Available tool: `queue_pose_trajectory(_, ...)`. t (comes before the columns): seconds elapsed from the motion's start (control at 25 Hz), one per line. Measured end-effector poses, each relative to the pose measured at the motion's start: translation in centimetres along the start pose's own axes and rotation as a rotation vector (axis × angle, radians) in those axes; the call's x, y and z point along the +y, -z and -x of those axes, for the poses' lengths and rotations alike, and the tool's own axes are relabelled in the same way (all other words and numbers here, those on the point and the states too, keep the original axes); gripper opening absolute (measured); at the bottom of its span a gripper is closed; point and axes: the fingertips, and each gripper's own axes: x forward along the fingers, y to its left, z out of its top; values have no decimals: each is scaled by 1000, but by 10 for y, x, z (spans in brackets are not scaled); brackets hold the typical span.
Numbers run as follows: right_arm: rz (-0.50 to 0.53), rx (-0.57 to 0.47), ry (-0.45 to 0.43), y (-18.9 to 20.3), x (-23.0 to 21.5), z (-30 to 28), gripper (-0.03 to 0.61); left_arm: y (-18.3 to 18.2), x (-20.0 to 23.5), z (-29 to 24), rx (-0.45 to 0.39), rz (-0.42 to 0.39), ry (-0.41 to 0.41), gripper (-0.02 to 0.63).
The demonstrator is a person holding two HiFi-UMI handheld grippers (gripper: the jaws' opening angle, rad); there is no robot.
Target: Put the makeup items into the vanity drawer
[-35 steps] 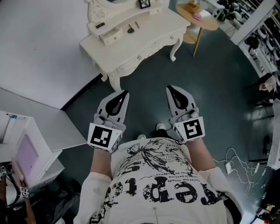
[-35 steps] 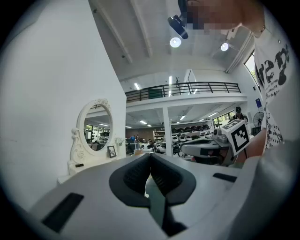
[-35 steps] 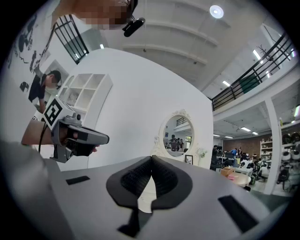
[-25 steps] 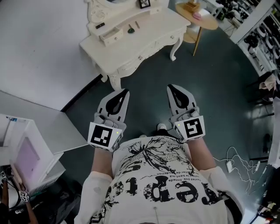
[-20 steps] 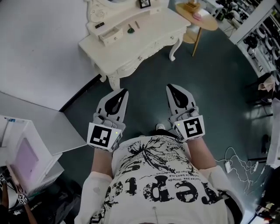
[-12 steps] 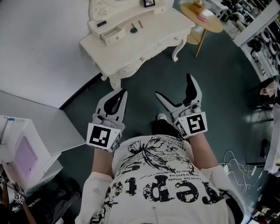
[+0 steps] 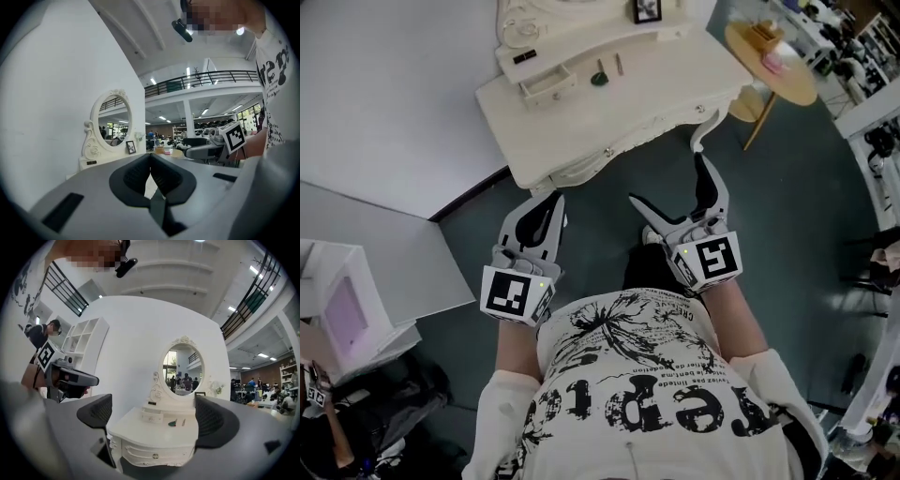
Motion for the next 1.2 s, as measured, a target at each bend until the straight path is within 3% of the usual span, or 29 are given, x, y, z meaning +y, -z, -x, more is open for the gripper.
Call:
queue_pose_trajectory(0.32, 26, 65, -205, 12, -147, -80, 557, -22, 0, -151, 2, 6, -187, 14)
queue_pose_trajectory(0.48, 3, 113, -301, 31, -192, -111, 549, -25, 0, -197, -10, -17, -294, 14)
queue_pose_trajectory(0.8, -28, 238, -470, 78, -203, -169, 543, 1, 14, -235, 49, 63, -386, 14)
queue_pose_trajectory(1.0, -11, 287, -518, 99, -199, -224, 522, 13, 57, -260, 63, 68, -409, 14)
queue_pose_trajectory(1.2, 0, 382, -553, 129, -197, -292, 517, 25, 110, -297, 71, 81, -378, 14)
